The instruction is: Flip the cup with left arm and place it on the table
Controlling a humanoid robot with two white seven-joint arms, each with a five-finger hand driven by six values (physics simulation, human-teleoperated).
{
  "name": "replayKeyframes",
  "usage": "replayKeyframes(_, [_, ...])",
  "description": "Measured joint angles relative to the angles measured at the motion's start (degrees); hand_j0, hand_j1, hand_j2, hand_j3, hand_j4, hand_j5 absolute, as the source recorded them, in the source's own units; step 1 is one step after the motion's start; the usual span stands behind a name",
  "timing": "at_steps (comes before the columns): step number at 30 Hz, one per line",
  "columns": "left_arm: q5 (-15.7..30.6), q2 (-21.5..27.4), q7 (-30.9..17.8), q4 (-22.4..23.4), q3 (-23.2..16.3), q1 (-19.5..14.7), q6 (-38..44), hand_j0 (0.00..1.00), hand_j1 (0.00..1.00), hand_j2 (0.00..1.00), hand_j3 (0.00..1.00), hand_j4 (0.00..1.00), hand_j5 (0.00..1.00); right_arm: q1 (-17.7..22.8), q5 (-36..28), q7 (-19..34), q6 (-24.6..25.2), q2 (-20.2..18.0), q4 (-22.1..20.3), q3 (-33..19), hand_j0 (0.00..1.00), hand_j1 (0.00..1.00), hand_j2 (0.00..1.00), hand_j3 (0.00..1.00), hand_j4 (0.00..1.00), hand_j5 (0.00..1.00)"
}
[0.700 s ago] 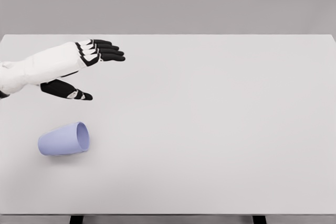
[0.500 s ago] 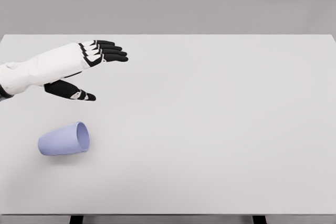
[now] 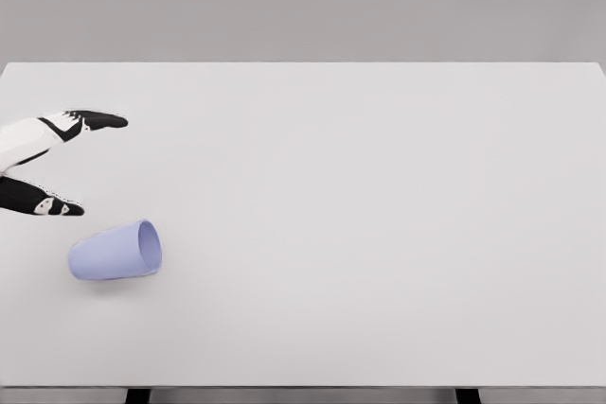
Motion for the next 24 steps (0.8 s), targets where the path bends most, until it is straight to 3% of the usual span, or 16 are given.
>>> replayKeyframes(3, [2.21,-0.69,-0.45,-0.05,-0.57,2.98,-1.85,1.0,1.0,1.0,1.0,1.0,1.0,0.0,0.0,0.0,0.0,0.0,0.0,0.0,1.0,1.0,1.0,1.0,1.0,1.0])
replayKeyframes(8, [7.76,-4.69,-0.66,-0.14,-0.9,2.46,6.36,1.0,1.0,1.0,1.0,1.0,1.0,0.0,0.0,0.0,0.0,0.0,0.0,0.0,1.0,1.0,1.0,1.0,1.0,1.0])
replayKeyframes(10, [9.86,-5.8,-0.58,-0.15,-1.14,5.88,8.42,1.0,1.0,1.0,1.0,1.0,1.0,0.0,-0.01,0.0,0.0,0.0,-0.01,0.0,1.0,1.0,1.0,1.0,1.0,1.0])
replayKeyframes(17, [15.02,-5.91,-0.25,-0.17,-1.36,9.66,5.13,1.0,1.0,1.0,1.0,1.0,1.0,0.0,0.0,0.0,0.0,0.0,0.0,0.0,1.0,1.0,1.0,1.0,1.0,1.0])
replayKeyframes(24, [16.4,-5.55,-0.29,-0.17,-1.44,11.24,3.54,1.0,1.0,1.0,1.0,1.0,1.0,0.0,-0.01,0.0,0.0,0.0,-0.01,0.0,1.0,1.0,1.0,1.0,1.0,1.0])
